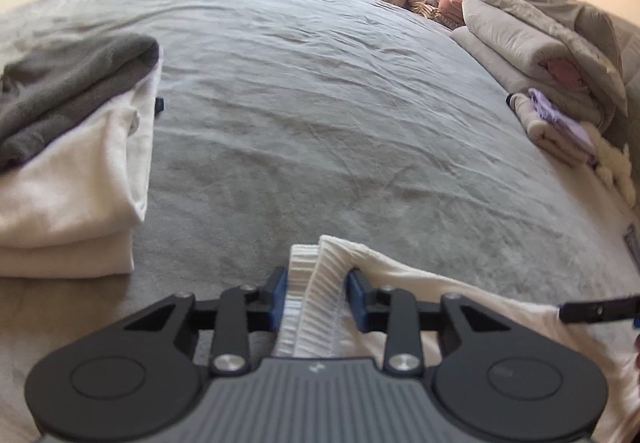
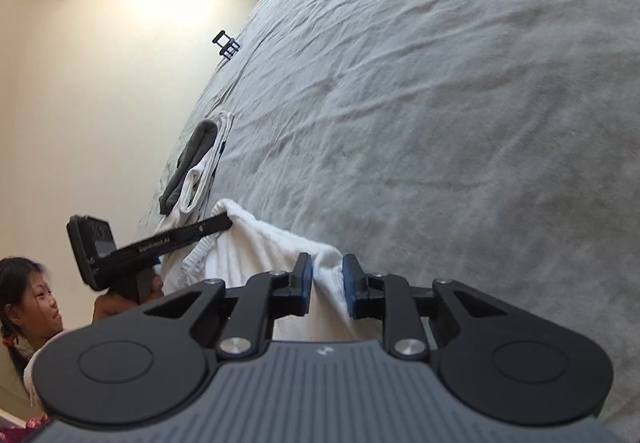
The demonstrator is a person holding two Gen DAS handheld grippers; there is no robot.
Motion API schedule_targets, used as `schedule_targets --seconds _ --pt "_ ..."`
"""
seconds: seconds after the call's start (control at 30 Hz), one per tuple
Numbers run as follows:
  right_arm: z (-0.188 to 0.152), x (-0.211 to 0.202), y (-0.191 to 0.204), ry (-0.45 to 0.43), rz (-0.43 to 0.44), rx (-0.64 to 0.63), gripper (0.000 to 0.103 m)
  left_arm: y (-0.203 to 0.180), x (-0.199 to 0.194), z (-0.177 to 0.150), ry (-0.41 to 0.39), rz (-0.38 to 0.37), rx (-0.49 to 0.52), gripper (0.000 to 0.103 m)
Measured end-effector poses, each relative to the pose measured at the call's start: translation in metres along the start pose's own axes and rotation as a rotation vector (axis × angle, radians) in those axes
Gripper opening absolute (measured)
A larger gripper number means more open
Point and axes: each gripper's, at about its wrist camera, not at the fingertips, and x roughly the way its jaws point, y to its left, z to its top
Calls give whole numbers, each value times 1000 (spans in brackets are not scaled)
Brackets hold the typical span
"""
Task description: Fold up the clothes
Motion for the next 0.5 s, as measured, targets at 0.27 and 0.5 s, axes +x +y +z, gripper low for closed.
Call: schedule_targets --seconds 0.27,0.5 --pt "7 -12 27 -185 -105 -78 6 3 -14 5 -87 37 -26 25" --pt "21 -5 39 -253 -160 -143 6 2 3 21 -92 49 -39 25"
